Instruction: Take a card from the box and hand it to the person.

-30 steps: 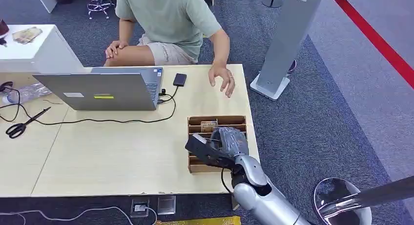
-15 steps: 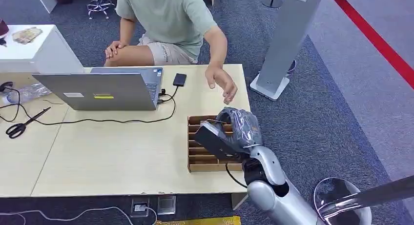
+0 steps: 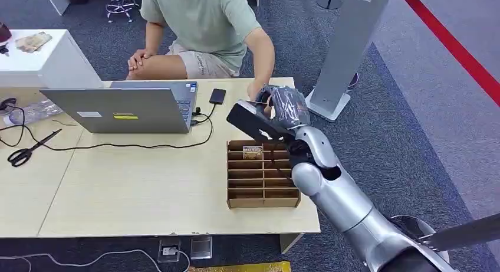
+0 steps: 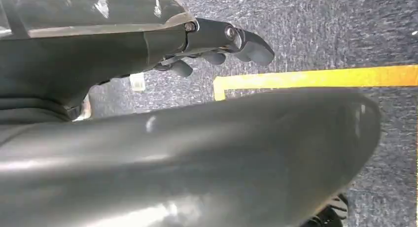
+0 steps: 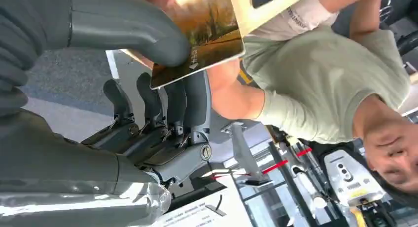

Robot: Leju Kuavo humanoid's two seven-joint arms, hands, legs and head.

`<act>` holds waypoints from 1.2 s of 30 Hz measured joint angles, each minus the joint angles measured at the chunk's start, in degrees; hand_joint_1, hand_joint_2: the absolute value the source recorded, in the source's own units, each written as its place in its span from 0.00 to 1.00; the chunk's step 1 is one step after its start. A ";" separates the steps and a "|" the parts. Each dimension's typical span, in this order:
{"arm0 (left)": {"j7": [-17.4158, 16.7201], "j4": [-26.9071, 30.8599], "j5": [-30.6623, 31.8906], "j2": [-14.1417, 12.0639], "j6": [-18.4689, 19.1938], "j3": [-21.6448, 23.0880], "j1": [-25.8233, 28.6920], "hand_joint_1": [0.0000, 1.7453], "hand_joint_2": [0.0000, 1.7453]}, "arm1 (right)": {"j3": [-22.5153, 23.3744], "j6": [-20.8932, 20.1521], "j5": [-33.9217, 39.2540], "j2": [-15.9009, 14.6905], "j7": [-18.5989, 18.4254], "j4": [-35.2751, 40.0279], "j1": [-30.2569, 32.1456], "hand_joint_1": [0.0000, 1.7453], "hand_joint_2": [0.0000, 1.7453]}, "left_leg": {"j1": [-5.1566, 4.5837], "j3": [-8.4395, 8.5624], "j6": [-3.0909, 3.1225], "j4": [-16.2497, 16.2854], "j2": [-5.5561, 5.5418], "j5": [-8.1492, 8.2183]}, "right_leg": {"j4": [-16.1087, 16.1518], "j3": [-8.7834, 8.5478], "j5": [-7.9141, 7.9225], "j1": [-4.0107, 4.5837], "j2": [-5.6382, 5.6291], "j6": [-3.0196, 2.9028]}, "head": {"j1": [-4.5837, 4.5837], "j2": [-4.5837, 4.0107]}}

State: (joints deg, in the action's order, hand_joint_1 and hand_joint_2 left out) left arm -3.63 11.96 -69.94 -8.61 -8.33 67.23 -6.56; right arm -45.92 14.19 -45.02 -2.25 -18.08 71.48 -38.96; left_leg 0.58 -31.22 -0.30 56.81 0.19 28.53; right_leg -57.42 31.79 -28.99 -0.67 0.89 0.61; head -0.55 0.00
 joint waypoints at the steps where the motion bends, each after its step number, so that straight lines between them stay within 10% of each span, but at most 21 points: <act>1: -0.24 0.00 0.11 0.00 0.00 0.18 -0.02 0.00 0.00 | -0.13 0.55 0.00 0.42 0.33 -2.16 -0.92 0.77 1.00 | 0.00 0.01 0.00 0.00 0.00 0.00 | 0.00 0.00 0.00 0.00 -0.01 0.00 | 0.02 0.00; 7: -1.01 0.00 0.09 0.07 -0.24 0.66 -0.06 0.00 0.00 | -0.46 2.68 -0.15 2.73 1.90 -13.92 -4.43 0.77 1.00 | 0.00 0.02 0.00 0.00 0.00 0.00 | 0.00 0.00 0.00 0.00 -0.02 0.00 | -0.04 0.00; 8: -1.00 0.00 0.07 0.07 -0.24 0.81 -0.07 0.00 0.00 | -0.55 2.95 -0.35 3.22 1.97 -15.62 -4.85 0.00 1.00 | 0.00 0.02 0.00 0.00 0.00 0.00 | 0.00 0.00 0.01 0.00 -0.02 0.01 | -0.02 0.00; 22: -0.61 0.00 -1.33 0.22 0.07 1.42 -0.02 0.00 0.00 | -1.03 5.57 1.02 5.51 3.02 -24.80 -7.02 0.00 1.00 | 0.00 0.03 0.00 0.01 0.01 0.00 | 0.00 0.02 0.01 0.00 -0.04 0.01 | 0.02 0.02; 36: -1.20 0.00 -3.12 0.24 -0.76 1.38 0.37 0.00 0.00 | 4.85 5.68 16.93 -1.01 3.54 0.26 1.28 0.00 1.00 | -0.01 0.06 0.01 0.04 0.02 0.01 | 0.02 0.03 0.01 0.00 -0.05 0.01 | 0.09 0.00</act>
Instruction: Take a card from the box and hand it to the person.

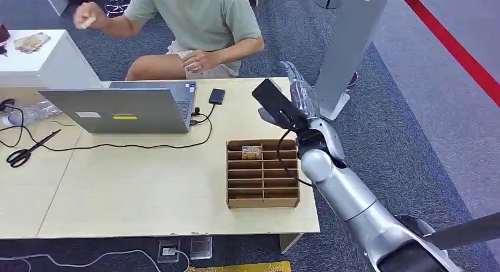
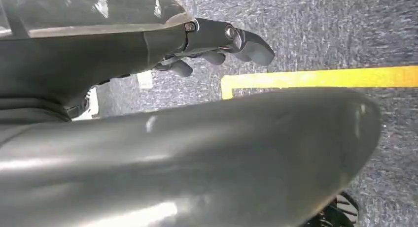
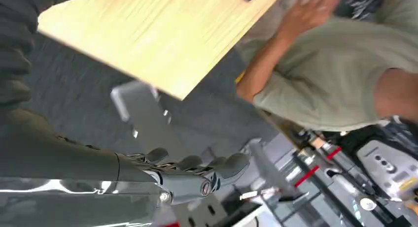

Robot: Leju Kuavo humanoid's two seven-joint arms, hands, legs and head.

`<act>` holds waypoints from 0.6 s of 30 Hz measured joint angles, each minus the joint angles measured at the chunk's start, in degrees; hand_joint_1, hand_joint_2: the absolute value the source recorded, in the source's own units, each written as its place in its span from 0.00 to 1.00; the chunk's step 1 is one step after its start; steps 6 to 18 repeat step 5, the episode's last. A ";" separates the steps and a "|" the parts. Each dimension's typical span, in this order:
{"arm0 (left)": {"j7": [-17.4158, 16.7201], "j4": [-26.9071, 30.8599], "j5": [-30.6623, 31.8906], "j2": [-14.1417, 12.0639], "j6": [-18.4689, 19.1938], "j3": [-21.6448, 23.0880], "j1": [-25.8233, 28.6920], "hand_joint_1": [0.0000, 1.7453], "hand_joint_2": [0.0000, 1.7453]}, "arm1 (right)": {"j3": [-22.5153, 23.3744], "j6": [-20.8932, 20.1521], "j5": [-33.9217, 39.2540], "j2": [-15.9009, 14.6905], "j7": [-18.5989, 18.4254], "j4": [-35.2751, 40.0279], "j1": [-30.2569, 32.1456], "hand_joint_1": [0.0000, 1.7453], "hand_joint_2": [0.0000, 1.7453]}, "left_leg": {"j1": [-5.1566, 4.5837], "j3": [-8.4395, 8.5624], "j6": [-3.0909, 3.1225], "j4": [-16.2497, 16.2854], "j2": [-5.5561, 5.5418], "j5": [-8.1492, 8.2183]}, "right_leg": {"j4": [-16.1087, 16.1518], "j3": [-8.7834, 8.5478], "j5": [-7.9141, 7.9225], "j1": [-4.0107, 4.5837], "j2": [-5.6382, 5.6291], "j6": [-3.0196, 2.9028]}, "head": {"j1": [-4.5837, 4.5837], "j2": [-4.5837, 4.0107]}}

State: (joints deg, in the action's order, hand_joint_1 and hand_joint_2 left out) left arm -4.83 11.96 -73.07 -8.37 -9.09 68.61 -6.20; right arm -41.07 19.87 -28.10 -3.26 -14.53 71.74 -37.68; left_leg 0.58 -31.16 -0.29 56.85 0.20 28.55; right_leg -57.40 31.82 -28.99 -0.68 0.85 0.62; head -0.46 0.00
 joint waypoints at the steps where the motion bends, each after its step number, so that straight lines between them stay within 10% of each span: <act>1: -0.15 0.00 -0.11 0.00 -0.04 0.00 0.04 0.00 0.00 | 0.52 -0.04 2.01 -0.50 0.52 2.14 0.95 0.00 1.00 | 0.00 0.00 0.00 0.00 0.01 0.00 | 0.00 0.00 0.00 0.00 -0.01 0.00 | -0.04 0.00; 18: -0.41 0.00 -0.59 0.00 -0.35 -0.02 0.08 0.00 0.00 | 2.25 -0.04 6.57 -2.73 2.47 10.58 5.30 0.00 1.00 | 0.00 0.00 0.00 0.00 0.01 0.00 | 0.00 -0.01 0.00 0.00 -0.02 0.00 | -0.04 0.00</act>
